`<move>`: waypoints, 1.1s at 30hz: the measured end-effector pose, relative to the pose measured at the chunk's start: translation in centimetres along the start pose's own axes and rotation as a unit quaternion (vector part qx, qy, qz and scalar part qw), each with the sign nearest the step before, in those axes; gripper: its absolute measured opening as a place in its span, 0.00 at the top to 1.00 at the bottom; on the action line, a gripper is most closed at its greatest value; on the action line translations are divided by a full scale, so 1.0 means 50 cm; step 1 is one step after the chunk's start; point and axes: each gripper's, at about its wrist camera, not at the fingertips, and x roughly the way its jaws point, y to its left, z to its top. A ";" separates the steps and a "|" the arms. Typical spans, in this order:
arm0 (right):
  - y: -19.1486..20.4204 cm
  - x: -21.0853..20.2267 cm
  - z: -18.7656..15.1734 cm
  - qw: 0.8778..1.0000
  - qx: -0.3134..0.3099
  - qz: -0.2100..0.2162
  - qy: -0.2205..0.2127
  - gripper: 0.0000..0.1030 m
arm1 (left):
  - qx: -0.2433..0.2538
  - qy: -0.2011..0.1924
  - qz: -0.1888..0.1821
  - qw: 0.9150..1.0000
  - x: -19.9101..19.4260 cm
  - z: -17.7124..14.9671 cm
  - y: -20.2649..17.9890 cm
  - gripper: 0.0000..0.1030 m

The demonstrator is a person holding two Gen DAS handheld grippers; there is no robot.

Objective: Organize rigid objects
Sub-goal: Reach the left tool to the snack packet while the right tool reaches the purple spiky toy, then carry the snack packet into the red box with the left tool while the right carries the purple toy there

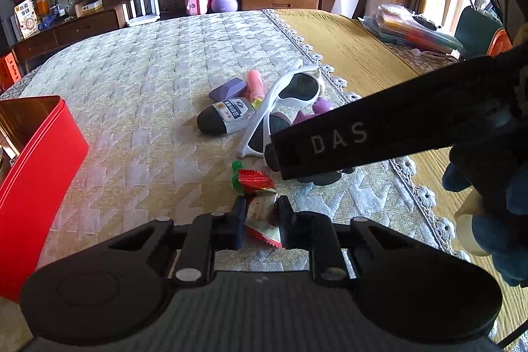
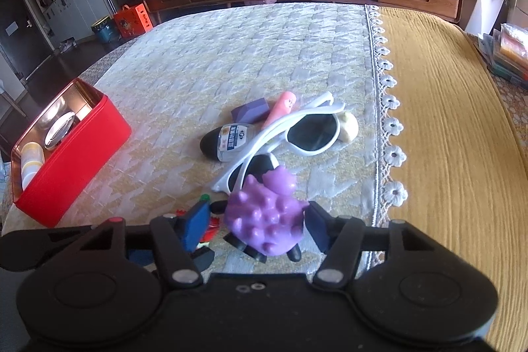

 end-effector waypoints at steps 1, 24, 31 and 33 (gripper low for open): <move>0.001 -0.003 -0.001 1.000 0.000 0.000 -0.001 0.40 | -0.001 0.000 -0.002 1.000 -0.003 -0.001 0.002 0.82; 0.057 -0.104 -0.025 0.999 -0.034 0.005 -0.021 0.41 | -0.030 -0.006 -0.009 0.999 -0.121 -0.002 0.101 0.82; 0.098 -0.136 -0.021 0.998 -0.059 0.011 -0.024 0.41 | -0.036 -0.022 0.007 0.999 -0.169 0.012 0.160 0.82; 0.112 -0.141 -0.018 0.997 -0.066 0.015 -0.024 0.41 | -0.036 -0.023 0.010 0.999 -0.182 0.016 0.178 0.82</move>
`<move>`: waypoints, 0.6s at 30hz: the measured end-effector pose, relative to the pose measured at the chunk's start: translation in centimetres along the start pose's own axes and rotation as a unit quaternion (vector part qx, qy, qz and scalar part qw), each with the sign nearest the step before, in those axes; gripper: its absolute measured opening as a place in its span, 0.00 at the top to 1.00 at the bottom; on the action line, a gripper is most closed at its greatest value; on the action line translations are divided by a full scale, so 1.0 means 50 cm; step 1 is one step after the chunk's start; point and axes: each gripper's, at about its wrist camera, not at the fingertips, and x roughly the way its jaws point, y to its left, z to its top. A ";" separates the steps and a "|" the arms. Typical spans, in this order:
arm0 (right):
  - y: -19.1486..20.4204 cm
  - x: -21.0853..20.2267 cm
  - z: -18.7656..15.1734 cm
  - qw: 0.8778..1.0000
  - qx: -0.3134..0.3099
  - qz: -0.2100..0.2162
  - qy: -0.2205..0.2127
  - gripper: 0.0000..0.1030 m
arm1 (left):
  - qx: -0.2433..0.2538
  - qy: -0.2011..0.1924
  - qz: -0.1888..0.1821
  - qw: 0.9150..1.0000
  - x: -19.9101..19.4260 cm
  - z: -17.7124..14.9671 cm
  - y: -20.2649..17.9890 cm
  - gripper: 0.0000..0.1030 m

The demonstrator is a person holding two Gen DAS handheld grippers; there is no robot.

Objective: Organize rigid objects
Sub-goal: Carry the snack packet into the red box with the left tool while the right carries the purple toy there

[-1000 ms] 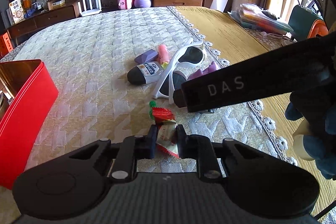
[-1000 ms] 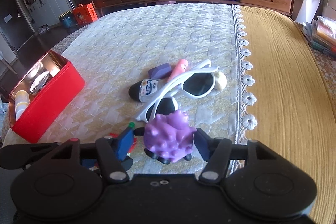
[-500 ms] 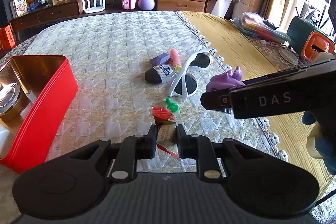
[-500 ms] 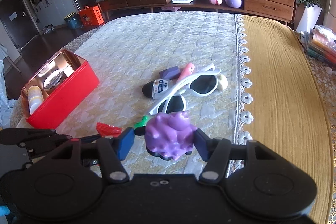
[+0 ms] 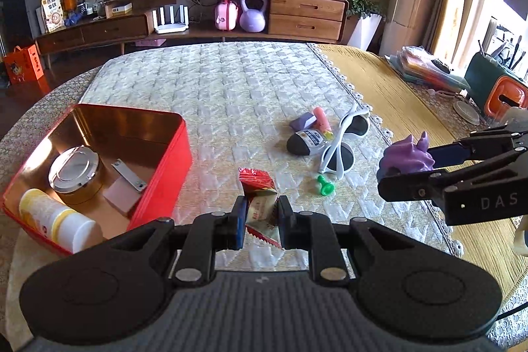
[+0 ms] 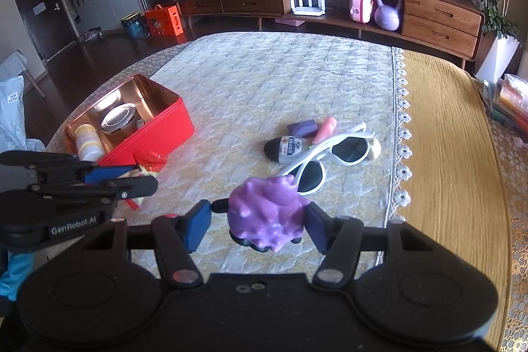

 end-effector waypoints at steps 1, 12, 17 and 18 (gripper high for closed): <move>0.007 -0.002 0.003 1.000 -0.004 0.002 -0.001 0.41 | 0.000 0.000 -0.002 1.000 -0.007 0.003 0.011 0.82; 0.096 -0.010 0.050 0.998 -0.048 0.025 -0.009 0.40 | 0.005 -0.004 0.011 1.000 -0.062 0.009 0.110 0.82; 0.141 0.005 0.075 0.997 -0.065 0.035 -0.010 0.41 | -0.011 -0.002 0.028 1.000 -0.071 0.001 0.168 0.82; 0.151 0.011 0.080 0.997 -0.070 0.036 -0.010 0.41 | -0.014 -0.002 0.031 0.999 -0.072 0.000 0.178 0.82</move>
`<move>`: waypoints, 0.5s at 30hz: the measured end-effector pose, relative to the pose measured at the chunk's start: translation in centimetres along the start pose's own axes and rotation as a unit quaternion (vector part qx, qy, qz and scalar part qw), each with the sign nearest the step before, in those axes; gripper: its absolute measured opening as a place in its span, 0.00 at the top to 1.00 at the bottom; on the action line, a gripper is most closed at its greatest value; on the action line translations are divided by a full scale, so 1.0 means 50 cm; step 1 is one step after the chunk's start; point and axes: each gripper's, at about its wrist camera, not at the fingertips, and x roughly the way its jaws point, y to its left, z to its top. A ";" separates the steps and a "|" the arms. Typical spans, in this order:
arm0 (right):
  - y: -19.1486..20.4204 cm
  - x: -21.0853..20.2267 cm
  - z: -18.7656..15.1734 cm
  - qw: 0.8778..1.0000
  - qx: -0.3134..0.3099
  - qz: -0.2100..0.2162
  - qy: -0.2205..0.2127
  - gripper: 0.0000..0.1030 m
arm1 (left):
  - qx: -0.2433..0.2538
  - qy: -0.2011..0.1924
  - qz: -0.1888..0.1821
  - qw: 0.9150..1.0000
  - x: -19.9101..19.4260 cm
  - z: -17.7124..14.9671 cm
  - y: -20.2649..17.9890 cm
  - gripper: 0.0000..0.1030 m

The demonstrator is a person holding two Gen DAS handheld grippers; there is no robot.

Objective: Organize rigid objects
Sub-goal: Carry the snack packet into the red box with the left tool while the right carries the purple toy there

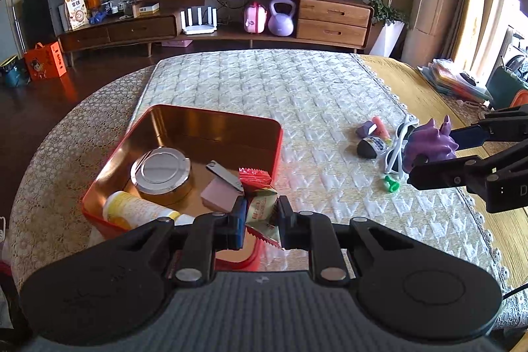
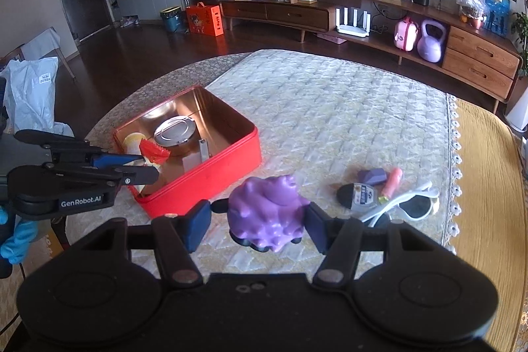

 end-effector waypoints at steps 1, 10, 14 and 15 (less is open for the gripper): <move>0.007 0.007 0.007 1.000 -0.004 0.000 0.000 0.40 | -0.003 0.000 0.003 1.000 0.000 0.000 0.012 0.82; 0.077 0.090 0.075 0.999 -0.035 0.006 0.004 0.41 | -0.031 0.006 0.020 0.999 0.026 0.001 0.090 0.82; 0.097 0.135 0.106 0.999 -0.041 0.004 0.009 0.41 | -0.041 0.012 0.028 0.999 0.053 0.001 0.113 0.82; 0.100 0.147 0.112 0.999 -0.042 0.004 0.011 0.41 | -0.044 0.014 0.028 0.999 0.057 0.002 0.118 0.82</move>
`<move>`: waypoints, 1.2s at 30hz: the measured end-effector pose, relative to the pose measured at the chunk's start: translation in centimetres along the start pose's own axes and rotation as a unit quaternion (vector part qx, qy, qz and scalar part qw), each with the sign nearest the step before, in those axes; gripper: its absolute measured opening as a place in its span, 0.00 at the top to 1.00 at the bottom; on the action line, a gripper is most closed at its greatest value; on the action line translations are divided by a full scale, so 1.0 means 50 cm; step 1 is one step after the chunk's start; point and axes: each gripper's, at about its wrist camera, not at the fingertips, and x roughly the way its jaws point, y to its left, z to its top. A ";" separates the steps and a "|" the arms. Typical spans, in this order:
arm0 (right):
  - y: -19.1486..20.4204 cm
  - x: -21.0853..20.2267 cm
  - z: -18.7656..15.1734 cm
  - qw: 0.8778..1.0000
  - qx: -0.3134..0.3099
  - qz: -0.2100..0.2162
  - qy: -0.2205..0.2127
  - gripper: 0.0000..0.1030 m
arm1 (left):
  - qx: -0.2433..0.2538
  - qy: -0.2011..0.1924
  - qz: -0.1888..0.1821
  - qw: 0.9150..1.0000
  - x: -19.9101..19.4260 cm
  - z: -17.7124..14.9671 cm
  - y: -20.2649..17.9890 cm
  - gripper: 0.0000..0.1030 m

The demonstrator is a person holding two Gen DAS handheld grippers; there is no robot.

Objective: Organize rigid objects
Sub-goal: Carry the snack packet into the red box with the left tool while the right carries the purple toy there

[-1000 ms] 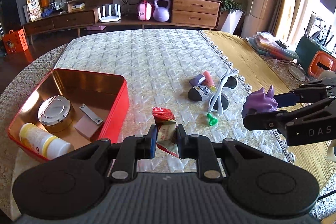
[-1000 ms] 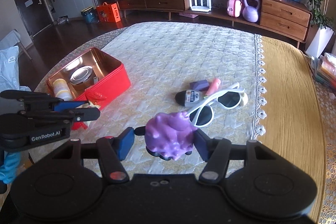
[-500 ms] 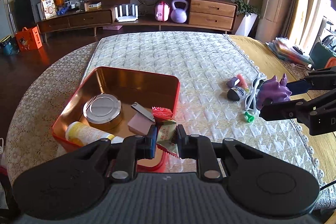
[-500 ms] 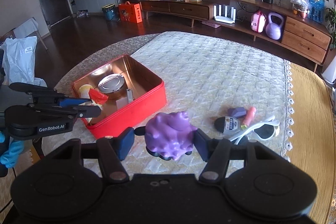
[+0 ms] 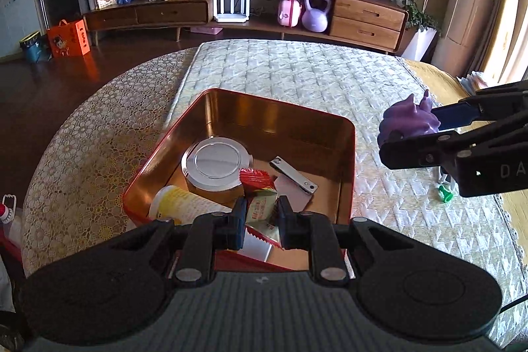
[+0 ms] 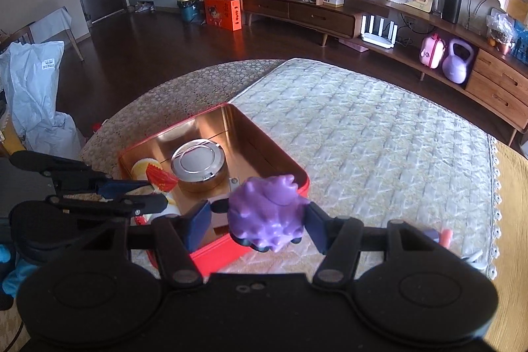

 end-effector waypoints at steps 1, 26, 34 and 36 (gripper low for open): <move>0.003 0.013 0.006 1.000 -0.001 -0.001 0.002 0.41 | -0.002 0.001 0.001 1.000 0.007 0.001 0.004 0.82; 0.022 0.214 0.051 0.997 0.053 -0.013 0.055 0.40 | -0.024 0.020 0.002 1.000 0.100 0.009 0.036 0.82; 0.011 0.212 0.044 0.996 0.072 -0.025 0.054 0.44 | -0.018 0.025 -0.004 1.000 0.111 0.009 0.028 0.82; 0.012 0.206 0.046 0.996 0.069 -0.024 0.052 0.44 | -0.017 0.028 -0.004 0.999 0.113 0.009 0.024 0.82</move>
